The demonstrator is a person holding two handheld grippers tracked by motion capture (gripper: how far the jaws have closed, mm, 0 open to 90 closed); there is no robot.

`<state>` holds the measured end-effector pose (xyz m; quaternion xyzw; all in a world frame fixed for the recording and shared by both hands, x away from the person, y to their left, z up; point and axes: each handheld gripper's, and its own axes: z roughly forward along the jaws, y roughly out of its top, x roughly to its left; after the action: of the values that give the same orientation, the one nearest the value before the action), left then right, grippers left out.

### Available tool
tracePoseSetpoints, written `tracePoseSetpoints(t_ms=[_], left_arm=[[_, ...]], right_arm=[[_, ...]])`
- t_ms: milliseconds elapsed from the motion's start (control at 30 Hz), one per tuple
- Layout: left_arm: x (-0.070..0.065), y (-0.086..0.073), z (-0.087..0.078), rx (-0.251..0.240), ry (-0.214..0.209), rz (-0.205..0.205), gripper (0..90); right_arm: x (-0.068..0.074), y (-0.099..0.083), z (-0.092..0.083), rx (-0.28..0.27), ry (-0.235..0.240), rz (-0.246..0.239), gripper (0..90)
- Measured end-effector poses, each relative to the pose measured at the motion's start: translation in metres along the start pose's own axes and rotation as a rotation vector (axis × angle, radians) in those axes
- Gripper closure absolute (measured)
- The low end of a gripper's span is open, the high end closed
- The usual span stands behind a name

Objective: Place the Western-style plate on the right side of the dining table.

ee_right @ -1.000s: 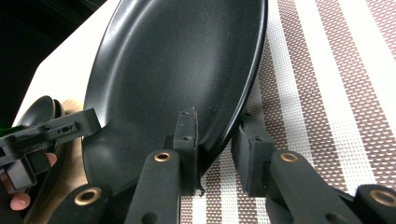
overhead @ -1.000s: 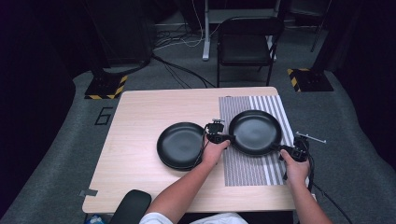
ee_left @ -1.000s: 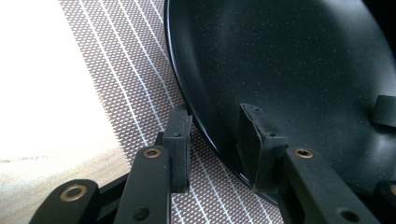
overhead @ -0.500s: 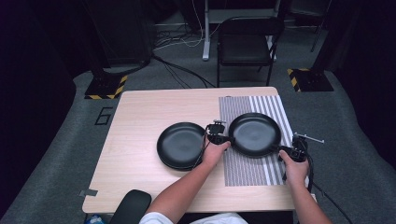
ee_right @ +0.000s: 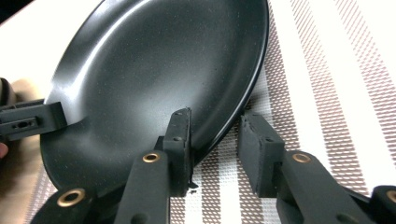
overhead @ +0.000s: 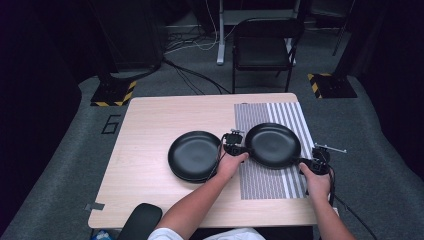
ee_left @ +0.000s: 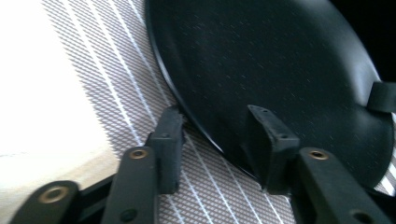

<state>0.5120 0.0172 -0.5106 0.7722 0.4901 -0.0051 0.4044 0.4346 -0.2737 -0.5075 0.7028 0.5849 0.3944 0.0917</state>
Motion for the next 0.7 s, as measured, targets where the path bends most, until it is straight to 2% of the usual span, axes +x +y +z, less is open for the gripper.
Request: tracePoseSetpoints(t_ms=[233,300,433,600,700], left_arm=[[-0.001,0.001,-0.006,0.000,0.010,0.030,51.6],[0.000,0.002,-0.009,-0.008,0.011,0.036,51.2],[0.001,0.004,-0.015,-0.037,0.010,0.035,49.6],[0.004,0.003,-0.027,-0.057,0.024,0.041,48.4],[0.008,0.003,-0.035,-0.069,0.039,0.047,48.3]], right_arm=[[0.008,-0.002,-0.005,-0.020,-0.051,-0.073,61.0],[0.010,0.000,-0.010,-0.043,-0.037,-0.096,60.4],[0.015,0.004,-0.019,-0.073,-0.055,-0.154,57.3],[0.019,0.010,-0.020,-0.080,-0.051,-0.168,55.5],[0.025,0.012,-0.019,-0.087,-0.055,-0.195,55.4]])
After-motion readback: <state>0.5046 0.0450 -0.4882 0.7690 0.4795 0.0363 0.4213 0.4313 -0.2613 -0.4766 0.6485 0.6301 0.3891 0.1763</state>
